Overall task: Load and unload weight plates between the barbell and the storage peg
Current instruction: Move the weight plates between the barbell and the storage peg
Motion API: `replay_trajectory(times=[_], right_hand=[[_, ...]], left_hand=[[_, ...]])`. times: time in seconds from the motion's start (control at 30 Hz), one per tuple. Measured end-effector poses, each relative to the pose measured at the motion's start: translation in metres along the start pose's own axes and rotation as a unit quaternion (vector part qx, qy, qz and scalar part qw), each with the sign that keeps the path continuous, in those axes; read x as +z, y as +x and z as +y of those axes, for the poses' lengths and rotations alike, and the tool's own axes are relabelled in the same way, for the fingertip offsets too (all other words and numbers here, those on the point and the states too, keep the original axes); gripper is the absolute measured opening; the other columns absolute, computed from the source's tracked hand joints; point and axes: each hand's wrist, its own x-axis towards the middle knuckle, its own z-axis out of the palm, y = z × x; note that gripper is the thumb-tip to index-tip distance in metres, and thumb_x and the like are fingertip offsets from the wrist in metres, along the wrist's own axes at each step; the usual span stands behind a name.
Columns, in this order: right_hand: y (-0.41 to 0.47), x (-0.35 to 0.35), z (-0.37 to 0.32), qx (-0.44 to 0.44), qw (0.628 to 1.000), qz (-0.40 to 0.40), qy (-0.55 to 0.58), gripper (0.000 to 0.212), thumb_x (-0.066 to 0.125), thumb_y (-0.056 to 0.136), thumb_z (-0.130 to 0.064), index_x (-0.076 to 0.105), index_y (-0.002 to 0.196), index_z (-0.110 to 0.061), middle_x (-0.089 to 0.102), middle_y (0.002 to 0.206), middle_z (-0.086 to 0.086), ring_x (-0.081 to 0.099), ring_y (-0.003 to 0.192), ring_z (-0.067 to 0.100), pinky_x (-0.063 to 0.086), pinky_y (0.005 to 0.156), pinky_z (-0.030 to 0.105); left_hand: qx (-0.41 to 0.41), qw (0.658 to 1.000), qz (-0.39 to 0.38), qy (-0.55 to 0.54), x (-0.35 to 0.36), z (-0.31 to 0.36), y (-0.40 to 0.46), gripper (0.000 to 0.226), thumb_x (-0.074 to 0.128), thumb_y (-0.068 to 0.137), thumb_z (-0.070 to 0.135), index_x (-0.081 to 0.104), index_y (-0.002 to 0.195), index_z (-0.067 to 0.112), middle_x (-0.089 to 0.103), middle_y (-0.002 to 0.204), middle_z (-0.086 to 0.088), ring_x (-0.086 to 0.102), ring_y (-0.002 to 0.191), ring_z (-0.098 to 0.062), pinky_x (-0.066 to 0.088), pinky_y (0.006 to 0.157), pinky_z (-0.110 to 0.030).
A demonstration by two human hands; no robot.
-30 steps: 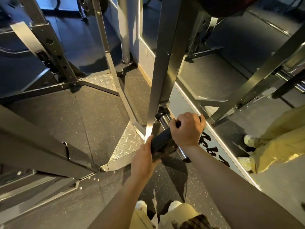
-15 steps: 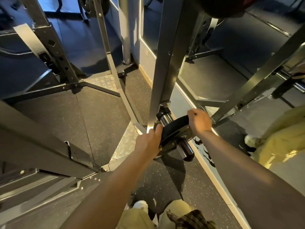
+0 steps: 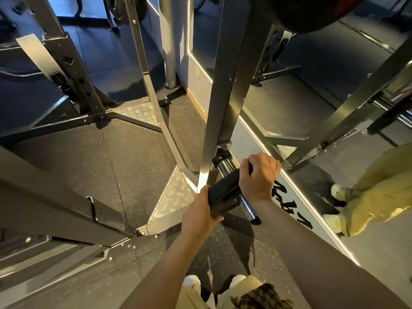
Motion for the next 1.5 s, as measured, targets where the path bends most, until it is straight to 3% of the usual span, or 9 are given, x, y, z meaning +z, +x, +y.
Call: replay_trajectory(times=[0.13, 0.33, 0.5, 0.67, 0.83, 0.9, 1.13, 1.3, 1.5], right_hand=[[0.013, 0.003, 0.014, 0.017, 0.998, -0.012, 0.054, 0.035, 0.039, 0.093, -0.025, 0.060, 0.070, -0.009, 0.058, 0.071, 0.003, 0.055, 0.075, 0.022, 0.045, 0.082, 0.047], [0.038, -0.004, 0.029, 0.276, 0.928, -0.138, 0.209, 0.036, 0.030, 0.087, -0.035, 0.049, 0.070, -0.010, 0.047, 0.077, 0.012, 0.046, 0.079, 0.028, 0.036, 0.069, 0.036], [0.051, -0.014, 0.033, 0.354, 0.896, -0.227, 0.144, 0.031, 0.030, 0.098, -0.017, 0.037, 0.068, -0.013, 0.038, 0.074, 0.007, 0.040, 0.077, 0.023, 0.028, 0.065, 0.034], [0.055, -0.026, 0.025, 0.302, 0.915, -0.265, 0.027, 0.033, 0.026, 0.101, -0.023, 0.053, 0.088, -0.009, 0.053, 0.088, 0.010, 0.049, 0.087, 0.026, 0.036, 0.074, 0.034], [0.035, -0.029, 0.002, 0.026, 0.976, -0.211, -0.044, 0.039, 0.036, 0.098, -0.046, 0.060, 0.089, -0.017, 0.055, 0.089, -0.006, 0.050, 0.087, 0.010, 0.039, 0.093, 0.034], [0.024, -0.018, -0.014, 0.014, 0.978, -0.196, -0.073, 0.040, 0.039, 0.094, -0.053, 0.059, 0.079, -0.022, 0.055, 0.085, -0.009, 0.048, 0.087, 0.008, 0.032, 0.099, 0.035], [0.034, 0.003, -0.011, 0.162, 0.973, -0.166, -0.009, 0.024, 0.055, 0.089, -0.033, 0.058, 0.068, -0.021, 0.056, 0.082, -0.006, 0.047, 0.094, 0.013, 0.032, 0.096, 0.033], [0.066, -0.003, 0.017, 0.353, 0.895, -0.230, 0.145, 0.023, 0.052, 0.090, -0.019, 0.053, 0.068, -0.012, 0.051, 0.074, 0.006, 0.049, 0.077, 0.021, 0.036, 0.070, 0.032], [0.082, 0.009, 0.040, 0.489, 0.829, -0.231, 0.140, 0.020, 0.058, 0.086, -0.022, 0.054, 0.070, -0.011, 0.051, 0.076, 0.011, 0.049, 0.070, 0.021, 0.040, 0.071, 0.035]], left_hand=[[0.069, 0.994, -0.004, 0.085, -0.017, 0.007, 0.016, 0.059, 0.067, 0.088, 0.032, 0.034, 0.135, 0.025, 0.059, 0.123, 0.005, 0.061, 0.104, -0.012, 0.050, 0.088, -0.026], [0.178, 0.941, -0.028, 0.288, -0.044, 0.040, 0.049, 0.067, 0.065, 0.088, 0.029, 0.025, 0.140, 0.017, 0.061, 0.111, -0.004, 0.061, 0.080, -0.021, 0.048, 0.065, -0.031], [0.178, 0.929, -0.008, 0.324, -0.041, 0.050, 0.051, 0.066, 0.067, 0.087, 0.025, 0.024, 0.137, 0.018, 0.061, 0.094, -0.004, 0.052, 0.064, -0.017, 0.039, 0.054, -0.027], [0.170, 0.925, 0.009, 0.339, -0.039, 0.050, 0.049, 0.066, 0.067, 0.087, 0.024, 0.024, 0.136, 0.018, 0.060, 0.091, -0.005, 0.055, 0.067, -0.020, 0.041, 0.056, -0.028], [0.154, 0.940, 0.003, 0.303, -0.036, 0.052, 0.043, 0.070, 0.068, 0.086, 0.022, 0.022, 0.139, 0.020, 0.060, 0.099, -0.005, 0.057, 0.074, -0.019, 0.047, 0.060, -0.029], [0.121, 0.966, 0.019, 0.228, -0.033, 0.041, 0.036, 0.070, 0.067, 0.086, 0.029, 0.025, 0.141, 0.023, 0.060, 0.114, -0.002, 0.062, 0.087, -0.019, 0.053, 0.071, -0.030], [0.006, 0.998, 0.028, 0.051, -0.009, 0.010, 0.008, 0.078, 0.073, 0.083, 0.033, 0.024, 0.144, 0.029, 0.058, 0.124, 0.007, 0.061, 0.105, -0.011, 0.053, 0.087, -0.026], [0.077, 0.974, 0.010, 0.214, -0.036, 0.041, 0.041, 0.070, 0.063, 0.091, 0.021, 0.019, 0.146, 0.024, 0.061, 0.112, -0.002, 0.064, 0.087, -0.018, 0.048, 0.067, -0.027], [0.129, 0.931, -0.031, 0.341, -0.053, 0.083, 0.057, 0.073, 0.062, 0.091, 0.011, 0.016, 0.147, 0.015, 0.051, 0.081, -0.006, 0.064, 0.075, -0.023, 0.040, 0.054, -0.029]])
